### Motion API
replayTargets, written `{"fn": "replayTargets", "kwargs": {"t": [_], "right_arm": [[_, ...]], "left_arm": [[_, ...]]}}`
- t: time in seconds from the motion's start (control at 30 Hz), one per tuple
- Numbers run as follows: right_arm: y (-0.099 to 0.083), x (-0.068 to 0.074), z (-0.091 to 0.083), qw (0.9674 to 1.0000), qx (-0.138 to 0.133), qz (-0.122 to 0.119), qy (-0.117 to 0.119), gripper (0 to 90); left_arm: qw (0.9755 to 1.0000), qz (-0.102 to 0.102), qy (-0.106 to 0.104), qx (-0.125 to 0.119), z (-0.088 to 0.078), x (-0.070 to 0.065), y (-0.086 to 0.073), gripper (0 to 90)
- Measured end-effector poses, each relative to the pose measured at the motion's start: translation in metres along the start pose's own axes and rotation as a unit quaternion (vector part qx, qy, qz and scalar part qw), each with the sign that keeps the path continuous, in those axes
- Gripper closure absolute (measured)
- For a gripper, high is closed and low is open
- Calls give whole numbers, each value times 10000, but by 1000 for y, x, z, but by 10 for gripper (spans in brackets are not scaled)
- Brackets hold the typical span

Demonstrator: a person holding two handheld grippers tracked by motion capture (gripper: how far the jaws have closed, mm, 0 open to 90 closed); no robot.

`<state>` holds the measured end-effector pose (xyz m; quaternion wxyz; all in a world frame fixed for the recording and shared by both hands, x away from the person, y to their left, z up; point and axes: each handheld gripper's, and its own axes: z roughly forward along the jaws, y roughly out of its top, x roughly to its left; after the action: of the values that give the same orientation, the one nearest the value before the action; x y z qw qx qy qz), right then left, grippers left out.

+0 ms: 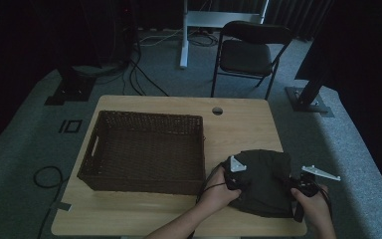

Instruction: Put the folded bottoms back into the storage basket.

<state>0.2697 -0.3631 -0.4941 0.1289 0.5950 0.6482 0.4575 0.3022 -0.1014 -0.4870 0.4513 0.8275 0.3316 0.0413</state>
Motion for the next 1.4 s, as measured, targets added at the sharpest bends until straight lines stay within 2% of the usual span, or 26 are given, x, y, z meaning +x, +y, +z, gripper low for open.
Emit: {"fn": "replayTargets", "kwargs": {"t": [0.17,0.2,0.57,0.93,1.23,1.37,1.4], "right_arm": [[10,7,-8,9999,-142,-29,62,662],[15,11,-12,9997,-210,-47,99,663],[40,30,-24,9987,-412,-198,234,663],[71,55,-32,9966,-633,-325,405,663],[93,83,-27,9950,-666,-532,526,663],[97,89,-23,9946,-647,-533,605,663],[100,96,-19,9941,-645,-569,660,663]], "left_arm": [[9999,99,-3,-85,-10,-1,10,660],[9998,139,-21,-124,-17,-1,16,659],[9992,351,-15,-203,-48,1,45,660],[9985,362,-3,-415,-83,10,70,660],[9978,385,58,-545,-112,26,78,659],[9978,380,93,-536,-121,31,78,659],[9978,401,124,-523,-128,35,79,659]]}}
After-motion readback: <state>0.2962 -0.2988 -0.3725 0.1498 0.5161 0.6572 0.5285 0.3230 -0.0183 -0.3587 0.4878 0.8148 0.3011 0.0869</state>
